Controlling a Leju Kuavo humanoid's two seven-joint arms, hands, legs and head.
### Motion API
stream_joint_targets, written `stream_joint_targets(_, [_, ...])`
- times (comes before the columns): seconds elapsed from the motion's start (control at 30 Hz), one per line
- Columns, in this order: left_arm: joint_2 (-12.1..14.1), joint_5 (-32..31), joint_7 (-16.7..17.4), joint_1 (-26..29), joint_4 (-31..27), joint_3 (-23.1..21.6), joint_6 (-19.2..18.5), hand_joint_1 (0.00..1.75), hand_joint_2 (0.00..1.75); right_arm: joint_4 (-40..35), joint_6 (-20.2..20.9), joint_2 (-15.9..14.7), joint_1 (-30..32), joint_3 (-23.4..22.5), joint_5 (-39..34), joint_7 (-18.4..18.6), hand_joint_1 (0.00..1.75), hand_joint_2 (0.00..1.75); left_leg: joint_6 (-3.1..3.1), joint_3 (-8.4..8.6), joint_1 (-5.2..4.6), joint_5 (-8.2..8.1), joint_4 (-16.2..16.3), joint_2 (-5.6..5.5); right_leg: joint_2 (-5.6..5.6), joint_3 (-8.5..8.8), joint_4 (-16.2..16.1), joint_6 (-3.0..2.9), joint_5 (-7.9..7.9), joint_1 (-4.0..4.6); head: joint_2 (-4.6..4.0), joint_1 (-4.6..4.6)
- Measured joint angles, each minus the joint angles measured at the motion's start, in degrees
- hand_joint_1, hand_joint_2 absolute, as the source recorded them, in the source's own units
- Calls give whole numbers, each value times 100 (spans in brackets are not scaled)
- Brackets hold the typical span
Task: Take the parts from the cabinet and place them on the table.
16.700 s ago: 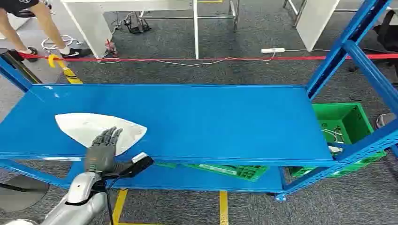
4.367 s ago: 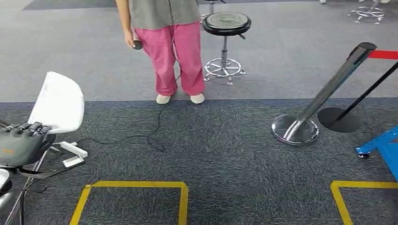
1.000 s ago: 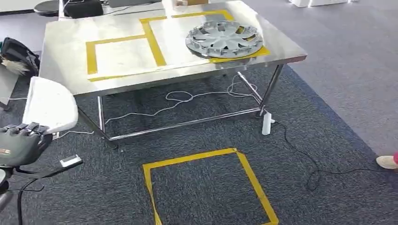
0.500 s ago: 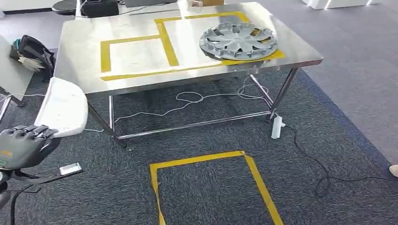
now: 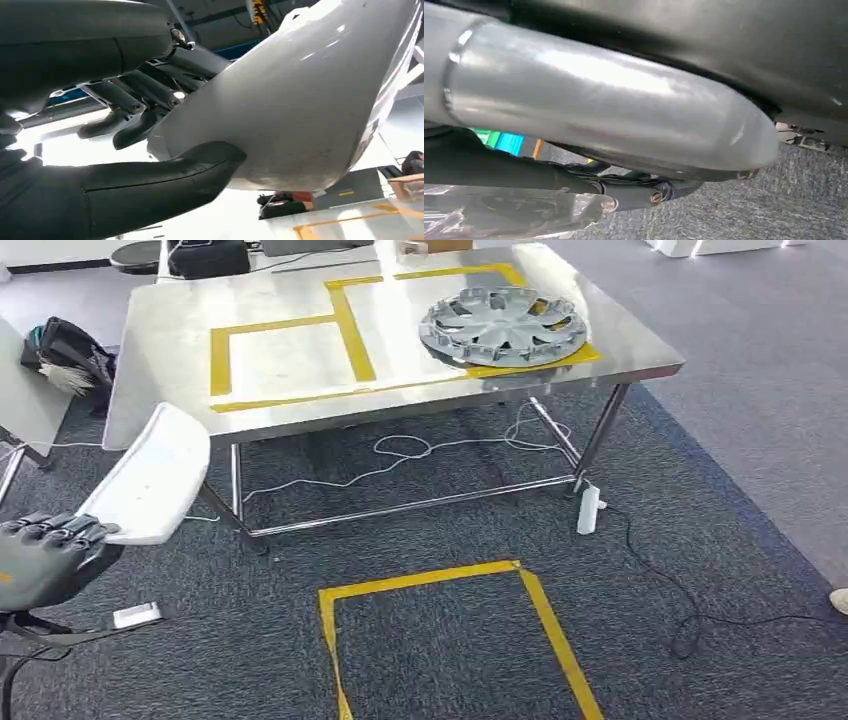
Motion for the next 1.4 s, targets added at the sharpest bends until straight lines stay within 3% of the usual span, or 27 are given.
stream_joint_targets(0.1, [13, 35, -24, 124, -63, 78, 72, 175, 175, -2, -2, 0, -18, 2, 7, 39, 0, 0, 54, 134, 52, -66, -32, -18, -20, -265, 420, 53, -293, 5, -2, 69])
stream_joint_targets(0.17, [9, 50, -35, 197, -65, 103, 83, 175, 175, -2, -2, 0, -12, 2, 13, 39, 0, 0, 51, 175, 54, -102, -29, -17, -20, -752, 1282, 87, -647, -21, -2, 79])
stream_joint_targets(0.23, [9, 50, -39, 291, -65, 118, 92, 175, 175, -2, -2, 0, -7, 4, 20, -162, 0, 0, 17, 240, 72, -157, -23, -18, -24, -1064, 1748, 149, -719, -50, -2, 92])
stream_joint_targets(0.27, [9, 50, -53, 322, -65, 120, 98, 175, 175, -2, -2, 0, -6, 4, 22, -234, 0, 0, -7, 290, 91, -192, -20, -21, -24, -1023, 1622, 171, -589, -67, -2, 96])
stream_joint_targets(0.37, [9, 57, -52, 455, -96, 192, 135, 175, 175, 0, 0, -2, 22, 4, 50, -179, 0, 0, -150, 526, 192, -372, 15, -43, -16, -347, 180, 313, 192, -177, 0, 101])
stream_joint_targets(0.4, [28, 63, -52, 488, -116, 236, 157, 175, 175, 0, 11, 17, 25, 7, 57, -135, 0, 0, -228, 563, 183, -414, 36, -54, 56, -301, 90, 334, -29, -150, -2, 145])
stream_joint_targets(0.43, [37, 65, -52, 507, -131, 266, 177, 175, 175, 2, 15, 13, 7, 7, 61, -140, 0, 0, -275, 531, 176, -437, 45, -48, 47, -266, 74, 124, -173, -125, 0, 173])
stream_joint_targets(0.53, [66, 68, -52, 551, -166, 319, 190, 175, 175, 2, 17, 13, 10, 7, 70, -85, 0, 0, -354, 537, 195, -378, 127, -63, 44, -154, 99, -53, -174, -128, 0, 138])
stream_joint_targets(0.6, [70, 74, -52, 574, -188, 363, 212, 175, 175, -2, 4, 15, 15, 7, 72, -52, 0, 0, -386, 97, 195, -57, 879, 81, 17, 2, 20, -143, -256, -117, 0, 103])
stream_joint_targets(0.63, [72, 74, -52, 586, -188, 384, 223, 175, 175, -2, 2, 15, 18, 7, 72, -52, 0, 0, -382, -171, 177, -70, 1239, 97, 13, 80, -14, -169, -309, -111, 0, 96])
stream_joint_targets(0.7, [70, 74, -52, 617, -188, 400, 238, 175, 175, 0, 0, 15, 39, 7, 72, -52, 0, 0, -351, -698, 144, -486, 1743, 96, 3, 315, -118, -187, -438, -95, 0, 90])
stream_joint_targets(0.77, [70, 72, -52, 682, -188, 407, 242, 175, 175, 0, 0, 15, 56, 7, 72, -41, 0, 0, -301, -967, 113, -944, 1727, 96, 5, 602, -202, -197, -586, -79, 0, 83])
stream_joint_targets(0.8, [68, 74, -52, 696, -188, 411, 245, 175, 175, 2, -4, 15, 66, 7, 72, -42, 0, 0, -259, -1008, 94, -949, 1531, 97, 7, 771, -245, -181, -687, -77, 0, 79])
stream_joint_targets(0.83, [68, 74, -52, 714, -188, 415, 249, 175, 175, 2, -4, 15, 72, 7, 72, -42, 0, 0, -216, -998, 69, -798, 1212, 99, 3, 948, -283, -173, -790, -74, 0, 79])
stream_joint_targets(0.87, [66, 74, -52, 740, -188, 420, 256, 175, 175, 2, -4, 15, 79, 7, 72, -42, 0, 0, -166, -984, 41, -344, 833, 106, -3, 1044, -319, -169, -901, -74, 0, 81])
stream_joint_targets(0.9, [66, 74, -52, 778, -188, 420, 264, 175, 175, 11, -4, 15, 95, 9, 72, -42, 0, 0, -119, -985, 10, 483, 446, 162, -17, 1139, -337, -157, -1000, -77, -2, 81])
stream_joint_targets(0.93, [74, 74, -52, 804, -190, 431, 286, 175, 175, 15, -4, 20, 98, 9, 74, -46, 0, 0, -116, -969, -39, 896, 9, 191, 10, 1265, -332, -114, -1141, -34, 2, 48])
stream_joint_targets(0.97, [70, 79, -48, 831, -194, 444, 299, 175, 175, 9, -4, 22, 68, 9, 79, -26, 0, 0, -144, -903, -40, 809, 169, 165, -9, 1435, -478, -93, -1287, -33, 0, 118])
stream_joint_targets(1.0, [79, 79, -48, 864, -219, 477, 308, 175, 175, 9, -7, 15, 56, 9, 85, 108, 0, 0, -142, -827, -33, 691, 149, 120, -14, 1743, -509, -63, -1227, -11, 0, 107])
stream_joint_targets(1.07, [70, 76, -44, 883, -265, 568, 328, 175, 175, 7, -9, 15, -36, 11, 92, 282, 0, 0, -89, -635, 16, 544, 158, 69, -7, 1493, -55, -3, -947, -18, 4, 146])
stream_joint_targets(1.13, [68, 74, -42, 961, -308, 601, 339, 175, 175, 7, -20, 15, -48, 15, 96, 293, 0, 0, -13, -406, -2, 364, 143, 61, -26, 892, 976, 43, -742, -22, 0, 183])
stream_joint_targets(1.2, [66, 74, -39, 1018, -332, 618, 339, 175, 175, 7, -18, 15, -35, 17, 98, 247, 0, 0, 30, -189, -7, 159, 143, 58, -28, 219, 1552, 41, -1273, -14, 0, 192])
stream_joint_targets(1.27, [61, 74, -28, 1075, -352, 669, 339, 175, 175, 7, -15, 15, 3, 31, 105, 249, 0, 0, 54, 126, -14, -51, 121, 47, -26, -194, 1517, 31, -2010, 1, 0, 199])
stream_joint_targets(1.3, [61, 74, -15, 1097, -356, 691, 339, 175, 175, 9, -15, 15, 23, 39, 105, 260, 0, 0, 55, 277, -18, -133, 122, 43, -27, -326, 1383, 14, -2182, 16, 0, 190])
stream_joint_targets(1.33, [57, 80, 11, 1131, -378, 710, 339, 175, 175, 9, -20, 15, 23, 48, 107, 196, 0, 0, 53, 432, -22, -243, 122, 37, -22, -426, 1139, -16, -2130, 28, 0, 205])
stream_joint_targets(1.37, [55, 92, 15, 1163, -398, 723, 339, 175, 175, 9, -26, 15, 21, 50, 105, 168, 0, 0, 45, 558, -32, -337, 122, 37, -20, -499, 843, -54, -1830, 37, 0, 199])
stream_joint_targets(1.4, [48, 107, 17, 1189, -411, 734, 339, 175, 175, 9, -44, 15, 26, 50, 105, 153, 0, 0, 35, 644, -39, -434, 121, 38, -17, -557, 510, -92, -1145, 46, 0, 203])
